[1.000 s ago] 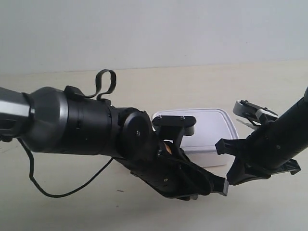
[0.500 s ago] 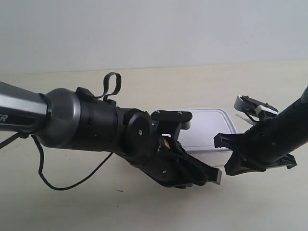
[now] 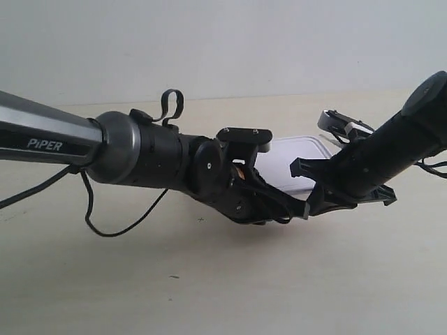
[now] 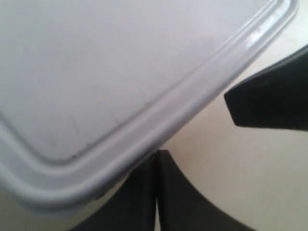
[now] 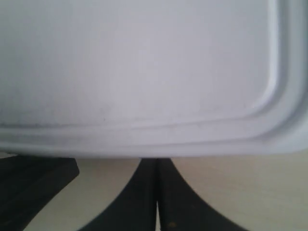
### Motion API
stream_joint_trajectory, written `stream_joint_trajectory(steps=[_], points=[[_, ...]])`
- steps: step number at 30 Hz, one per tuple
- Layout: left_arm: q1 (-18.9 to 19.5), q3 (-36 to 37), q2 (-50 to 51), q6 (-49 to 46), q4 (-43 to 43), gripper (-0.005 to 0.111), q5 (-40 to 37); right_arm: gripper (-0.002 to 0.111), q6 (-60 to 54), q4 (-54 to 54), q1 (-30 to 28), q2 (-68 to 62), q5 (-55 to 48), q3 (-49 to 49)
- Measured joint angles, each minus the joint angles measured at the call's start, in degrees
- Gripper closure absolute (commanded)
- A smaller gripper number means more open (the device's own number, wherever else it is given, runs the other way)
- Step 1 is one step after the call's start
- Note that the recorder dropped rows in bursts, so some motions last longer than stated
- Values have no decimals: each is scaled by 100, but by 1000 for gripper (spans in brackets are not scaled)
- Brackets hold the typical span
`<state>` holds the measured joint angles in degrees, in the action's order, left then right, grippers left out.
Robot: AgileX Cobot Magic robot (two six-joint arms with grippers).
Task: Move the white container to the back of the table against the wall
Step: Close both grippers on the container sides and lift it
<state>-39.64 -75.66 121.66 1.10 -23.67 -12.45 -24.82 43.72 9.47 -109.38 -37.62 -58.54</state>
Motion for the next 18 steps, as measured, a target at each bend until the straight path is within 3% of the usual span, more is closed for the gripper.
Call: stream_joint_trajectory(steps=[18], points=[[560,-1729,957,77,623,107,-715,108,362,-343,0,-954,0,-1432]])
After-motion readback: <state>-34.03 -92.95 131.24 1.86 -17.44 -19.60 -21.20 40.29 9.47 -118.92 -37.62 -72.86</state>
